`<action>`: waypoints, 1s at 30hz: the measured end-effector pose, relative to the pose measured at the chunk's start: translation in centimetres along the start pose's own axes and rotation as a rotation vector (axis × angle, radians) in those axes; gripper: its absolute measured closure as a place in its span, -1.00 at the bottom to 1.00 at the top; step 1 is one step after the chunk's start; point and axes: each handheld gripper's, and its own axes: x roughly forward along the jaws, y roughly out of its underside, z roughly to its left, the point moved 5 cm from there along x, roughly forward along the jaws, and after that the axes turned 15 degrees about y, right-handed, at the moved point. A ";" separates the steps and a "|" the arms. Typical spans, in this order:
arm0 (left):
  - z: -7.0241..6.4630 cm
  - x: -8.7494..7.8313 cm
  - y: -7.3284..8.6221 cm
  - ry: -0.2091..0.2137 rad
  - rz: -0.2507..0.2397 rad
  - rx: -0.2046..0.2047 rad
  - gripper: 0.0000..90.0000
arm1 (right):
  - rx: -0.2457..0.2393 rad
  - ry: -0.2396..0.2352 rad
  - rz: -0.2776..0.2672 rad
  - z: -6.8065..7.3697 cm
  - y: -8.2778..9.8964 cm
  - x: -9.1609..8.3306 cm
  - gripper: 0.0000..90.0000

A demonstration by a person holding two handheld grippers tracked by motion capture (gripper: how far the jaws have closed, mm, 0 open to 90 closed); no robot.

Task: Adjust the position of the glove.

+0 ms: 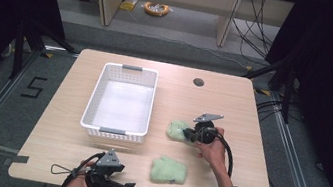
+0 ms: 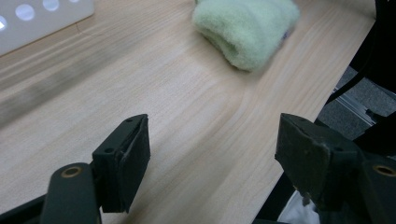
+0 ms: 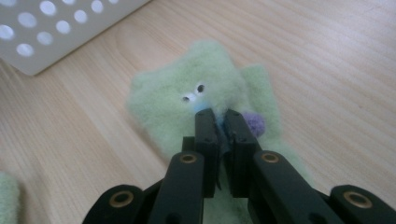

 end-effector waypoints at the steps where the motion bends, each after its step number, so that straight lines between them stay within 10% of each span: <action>1: 0.0 -0.1 0.0 0.001 0.006 0.003 -0.43 | 0.011 -0.007 -0.004 0.1 -0.1 -0.1 0.91; 30: 0.3 -0.2 0.0 -0.006 -0.016 -0.007 -0.43 | -0.015 -0.129 -0.165 3.3 -1.0 -8.2 0.92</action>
